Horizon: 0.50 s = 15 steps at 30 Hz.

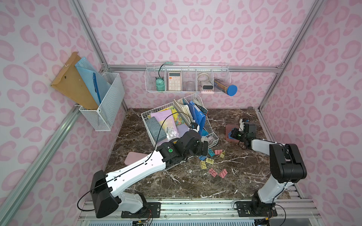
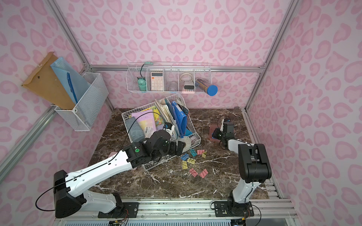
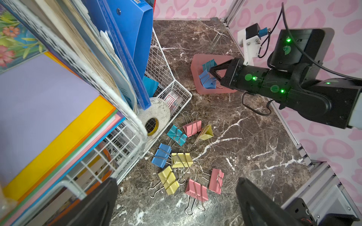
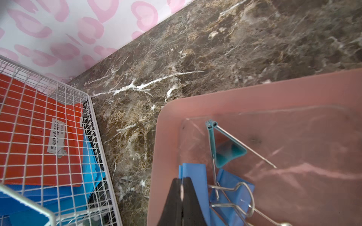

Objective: Put the binder clips in the storage box
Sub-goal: Place the binder clip in the storage box.

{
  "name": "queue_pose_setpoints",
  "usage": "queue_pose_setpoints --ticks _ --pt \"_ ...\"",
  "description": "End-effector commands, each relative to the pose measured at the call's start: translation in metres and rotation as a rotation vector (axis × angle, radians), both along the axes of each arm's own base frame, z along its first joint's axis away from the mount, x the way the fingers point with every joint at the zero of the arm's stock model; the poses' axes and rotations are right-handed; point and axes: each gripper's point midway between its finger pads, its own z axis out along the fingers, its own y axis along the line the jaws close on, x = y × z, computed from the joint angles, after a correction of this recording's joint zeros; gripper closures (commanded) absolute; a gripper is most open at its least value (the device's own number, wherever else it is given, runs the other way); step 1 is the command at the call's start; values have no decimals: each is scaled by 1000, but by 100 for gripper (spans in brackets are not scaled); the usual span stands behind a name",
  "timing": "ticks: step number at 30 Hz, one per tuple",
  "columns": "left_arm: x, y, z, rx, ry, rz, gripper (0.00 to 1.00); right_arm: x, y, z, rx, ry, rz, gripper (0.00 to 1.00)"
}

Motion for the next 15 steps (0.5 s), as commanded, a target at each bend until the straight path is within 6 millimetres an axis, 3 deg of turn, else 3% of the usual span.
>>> queue_pose_setpoints --ticks 1,5,8,11,15 --pt "0 1 4 -1 -16 -3 1 2 8 0 11 1 23 91" --pt "0 1 4 -1 -16 -5 1 -4 17 16 20 -14 47 63" --pt "0 1 4 0 -15 -7 1 -11 11 36 10 -43 18 49" --pt "-1 1 5 -3 -17 -8 1 -21 2 62 -14 -85 -18 44" --pt "-1 2 4 -3 -13 -7 0 -50 -3 92 7 -122 -57 46"
